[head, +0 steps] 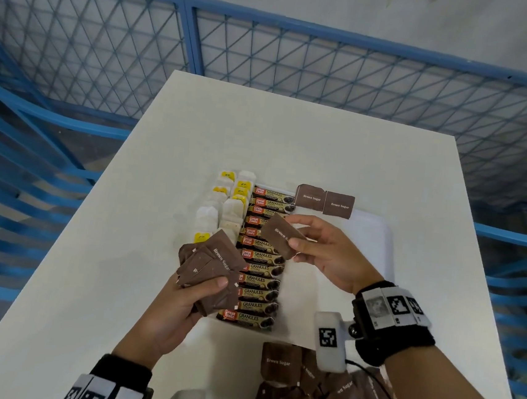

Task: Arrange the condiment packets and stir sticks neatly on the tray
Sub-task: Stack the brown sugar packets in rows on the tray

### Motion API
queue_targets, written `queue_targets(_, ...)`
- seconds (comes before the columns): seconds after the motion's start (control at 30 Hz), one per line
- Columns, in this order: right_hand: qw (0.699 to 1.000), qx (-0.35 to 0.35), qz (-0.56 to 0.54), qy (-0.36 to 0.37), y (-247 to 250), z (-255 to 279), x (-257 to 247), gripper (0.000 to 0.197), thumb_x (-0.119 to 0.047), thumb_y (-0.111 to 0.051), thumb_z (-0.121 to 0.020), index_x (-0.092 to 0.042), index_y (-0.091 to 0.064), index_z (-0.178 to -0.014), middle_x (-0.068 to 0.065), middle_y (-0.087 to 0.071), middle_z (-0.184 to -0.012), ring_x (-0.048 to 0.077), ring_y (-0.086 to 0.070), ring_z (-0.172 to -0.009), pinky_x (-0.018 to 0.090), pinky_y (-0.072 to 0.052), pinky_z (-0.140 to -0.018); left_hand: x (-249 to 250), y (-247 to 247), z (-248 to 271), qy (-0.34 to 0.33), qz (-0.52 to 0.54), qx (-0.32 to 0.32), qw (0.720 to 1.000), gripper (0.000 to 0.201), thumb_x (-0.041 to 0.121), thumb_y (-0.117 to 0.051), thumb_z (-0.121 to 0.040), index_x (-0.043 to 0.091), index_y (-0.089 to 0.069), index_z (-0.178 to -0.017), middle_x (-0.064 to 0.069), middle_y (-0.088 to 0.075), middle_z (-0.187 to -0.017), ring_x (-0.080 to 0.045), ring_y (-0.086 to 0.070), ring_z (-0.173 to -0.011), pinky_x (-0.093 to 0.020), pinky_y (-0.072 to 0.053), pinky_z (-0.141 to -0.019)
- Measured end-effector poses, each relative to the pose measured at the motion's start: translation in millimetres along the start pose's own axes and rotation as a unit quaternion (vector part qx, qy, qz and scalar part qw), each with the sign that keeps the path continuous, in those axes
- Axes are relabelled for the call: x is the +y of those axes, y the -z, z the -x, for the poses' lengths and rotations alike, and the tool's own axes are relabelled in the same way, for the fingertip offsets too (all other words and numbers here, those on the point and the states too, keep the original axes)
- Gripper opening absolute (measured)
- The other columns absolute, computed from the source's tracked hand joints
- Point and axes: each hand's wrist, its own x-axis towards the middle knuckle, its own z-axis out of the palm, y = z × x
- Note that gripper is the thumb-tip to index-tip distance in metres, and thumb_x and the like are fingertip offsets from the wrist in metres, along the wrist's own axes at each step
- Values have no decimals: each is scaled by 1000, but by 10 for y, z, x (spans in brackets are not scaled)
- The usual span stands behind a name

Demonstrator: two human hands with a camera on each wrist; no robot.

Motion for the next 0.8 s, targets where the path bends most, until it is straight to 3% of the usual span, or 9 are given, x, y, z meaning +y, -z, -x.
queue_targets(0.17,965,177,192,16,360,-218,101,29,5,-66,-79,-10,-64,-103,15,-66,-83,16,-57,-66,19,-49,-64,-8,-1,-39,2,8,5,1000,61,17,-87,-51,11,-67,-108,-15,-70,-107,-26,-69,-97,-29,-58,-70)
queue_targets(0.27,933,279,226,15,554,-411,158,21,-1,-71,-76,-21,-63,-79,1,-64,-71,18,-57,-66,35,-50,-76,-18,-10,-57,6,3,12,1000,58,12,-78,-58,9,-63,-114,-14,-70,-108,-28,-67,-102,-31,-58,-76)
queue_targets(0.37,922,299,244,18,647,-569,168,19,-4,-72,-76,-21,-65,-79,3,-65,-76,20,-60,-76,40,-51,-87,-32,-8,-64,6,-5,9,1000,50,6,-75,-66,10,-63,-114,-13,-71,-107,-27,-67,-101,-32,-57,-79)
queue_targets(0.5,916,305,259,33,656,-717,153,15,0,-71,-75,-7,-70,-89,-3,-62,-73,16,-59,-76,37,-53,-86,-48,-3,-74,8,-5,18,1000,40,3,-67,-69,11,-64,-109,-11,-72,-100,-25,-68,-94,-31,-58,-75)
queue_targets(0.53,914,308,262,38,654,-746,152,16,0,-70,-75,-5,-70,-90,-1,-62,-73,16,-58,-76,33,-54,-84,-46,-7,-76,8,-2,20,1000,40,4,-67,-69,11,-64,-109,-12,-72,-100,-26,-68,-94,-32,-58,-75)
queue_targets(0.6,906,313,281,48,653,-789,156,15,0,-69,-77,-3,-70,-91,5,-62,-78,17,-56,-77,12,-50,-69,-50,3,-88,9,1,16,1000,48,12,-80,-65,11,-65,-110,-14,-71,-105,-27,-68,-96,-33,-58,-75)
queue_targets(0.67,895,316,310,52,631,-815,156,14,-1,-68,-79,-1,-68,-93,8,-61,-82,16,-53,-76,1,-40,-55,-62,20,-103,11,0,9,1000,69,26,-93,-45,13,-67,-108,-15,-70,-107,-27,-69,-96,-33,-58,-73)
queue_targets(0.73,883,320,340,57,631,-854,175,13,-4,-68,-79,-3,-67,-92,10,-63,-85,16,-53,-77,6,-40,-62,-73,26,-119,12,-3,12,1000,65,22,-93,-42,14,-70,-103,-16,-71,-105,-27,-69,-95,-34,-59,-74)
queue_targets(0.8,864,327,379,59,651,-898,211,13,-9,-70,-79,-6,-68,-92,10,-65,-91,15,-53,-80,18,-41,-75,-68,2,-123,14,0,13,1000,46,6,-83,-62,12,-67,-105,-16,-71,-104,-27,-69,-94,-36,-58,-77)
